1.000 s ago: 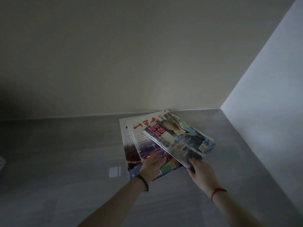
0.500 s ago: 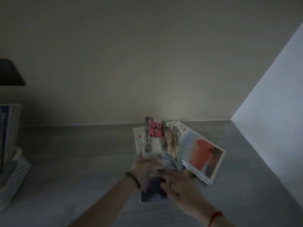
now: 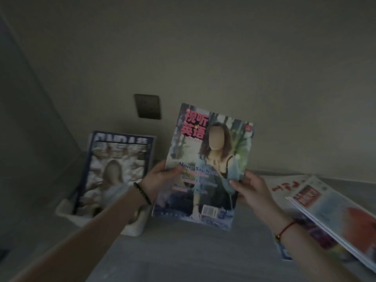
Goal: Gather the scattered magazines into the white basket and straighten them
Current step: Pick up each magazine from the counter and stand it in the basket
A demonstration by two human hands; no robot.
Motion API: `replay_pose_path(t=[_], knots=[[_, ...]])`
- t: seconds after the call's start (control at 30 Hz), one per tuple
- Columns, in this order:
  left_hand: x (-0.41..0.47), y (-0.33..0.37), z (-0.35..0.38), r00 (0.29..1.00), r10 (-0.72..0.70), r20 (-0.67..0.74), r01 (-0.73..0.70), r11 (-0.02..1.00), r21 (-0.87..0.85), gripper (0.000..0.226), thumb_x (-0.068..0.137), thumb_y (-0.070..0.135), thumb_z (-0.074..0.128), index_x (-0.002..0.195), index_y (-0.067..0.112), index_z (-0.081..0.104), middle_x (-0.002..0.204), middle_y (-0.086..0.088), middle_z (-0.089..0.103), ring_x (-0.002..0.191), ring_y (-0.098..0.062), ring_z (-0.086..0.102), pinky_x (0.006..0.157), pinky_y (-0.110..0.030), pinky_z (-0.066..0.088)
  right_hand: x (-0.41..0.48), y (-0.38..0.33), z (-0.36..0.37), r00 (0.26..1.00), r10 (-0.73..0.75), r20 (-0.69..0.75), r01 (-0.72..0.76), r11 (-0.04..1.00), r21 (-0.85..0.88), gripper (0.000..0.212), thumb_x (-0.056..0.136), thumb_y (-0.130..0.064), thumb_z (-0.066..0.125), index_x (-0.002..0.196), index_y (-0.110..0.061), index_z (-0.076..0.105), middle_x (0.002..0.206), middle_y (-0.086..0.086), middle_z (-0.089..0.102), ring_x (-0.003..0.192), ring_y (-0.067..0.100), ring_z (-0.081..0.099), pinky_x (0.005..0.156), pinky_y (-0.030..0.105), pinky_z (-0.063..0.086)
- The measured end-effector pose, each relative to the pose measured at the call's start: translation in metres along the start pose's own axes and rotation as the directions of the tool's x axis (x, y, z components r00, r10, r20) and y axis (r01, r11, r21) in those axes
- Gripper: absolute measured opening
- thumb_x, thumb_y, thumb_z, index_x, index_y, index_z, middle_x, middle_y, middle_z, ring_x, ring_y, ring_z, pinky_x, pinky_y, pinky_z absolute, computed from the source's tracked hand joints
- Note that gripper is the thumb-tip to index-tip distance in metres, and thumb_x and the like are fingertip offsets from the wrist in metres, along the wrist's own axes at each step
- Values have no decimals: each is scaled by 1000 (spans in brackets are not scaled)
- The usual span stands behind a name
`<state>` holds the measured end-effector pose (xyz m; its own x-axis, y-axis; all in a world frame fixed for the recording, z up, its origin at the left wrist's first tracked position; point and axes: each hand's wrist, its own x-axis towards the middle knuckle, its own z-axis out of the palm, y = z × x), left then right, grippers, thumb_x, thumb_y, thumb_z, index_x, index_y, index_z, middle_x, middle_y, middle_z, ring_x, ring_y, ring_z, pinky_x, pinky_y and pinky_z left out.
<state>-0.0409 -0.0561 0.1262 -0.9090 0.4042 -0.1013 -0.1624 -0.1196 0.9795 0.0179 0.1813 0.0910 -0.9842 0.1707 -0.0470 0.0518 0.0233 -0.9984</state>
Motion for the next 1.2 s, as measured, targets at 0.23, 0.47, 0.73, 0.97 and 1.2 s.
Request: replay_pose_path(t=[0.23, 0.47, 0.73, 0.97, 1.2], knots=[[-15, 42, -152, 898, 283, -337, -80, 858, 508, 19, 85, 11, 59, 69, 18, 53, 70, -4, 56, 68, -11, 59, 68, -28, 49, 34, -42, 162, 957, -290, 22, 284, 913, -292, 11, 82, -10, 65, 86, -19, 60, 72, -19, 62, 56, -11, 59, 49, 2, 44], [-12, 21, -246, 843, 225, -489, 136, 790, 598, 29, 81, 18, 66, 64, 15, 42, 56, -3, 38, 57, -18, 40, 61, -26, 36, 54, -24, 261, 983, -183, 30, 178, 892, -416, 20, 82, -5, 61, 68, -18, 54, 57, -9, 50, 51, 1, 45, 39, 5, 34], [-18, -22, -275, 806, 94, -584, 317, 765, 561, 33, 77, 14, 70, 105, -1, 60, 91, -12, 61, 92, -27, 56, 84, -33, 46, 45, 23, 283, 997, -16, 79, 58, 830, -555, 35, 80, 0, 61, 66, -30, 49, 59, -13, 49, 51, -3, 46, 38, 4, 33], [-19, -30, -276, 773, 191, -604, 316, 711, 629, 40, 76, 15, 71, 113, 4, 60, 106, -17, 67, 98, -32, 61, 80, -32, 47, 39, 34, 289, 991, 89, 96, -3, 753, -658, 32, 83, -15, 63, 112, -8, 52, 109, 9, 60, 100, 25, 60, 85, 40, 54], [-13, -15, -238, 771, 407, -490, 96, 687, 720, 34, 79, 15, 67, 111, 8, 57, 86, -3, 55, 82, -19, 53, 77, -27, 42, 40, 32, 252, 994, 101, 49, -38, 710, -703, 39, 82, -31, 65, 50, -25, 42, 52, -7, 50, 45, 1, 45, 42, 16, 35]])
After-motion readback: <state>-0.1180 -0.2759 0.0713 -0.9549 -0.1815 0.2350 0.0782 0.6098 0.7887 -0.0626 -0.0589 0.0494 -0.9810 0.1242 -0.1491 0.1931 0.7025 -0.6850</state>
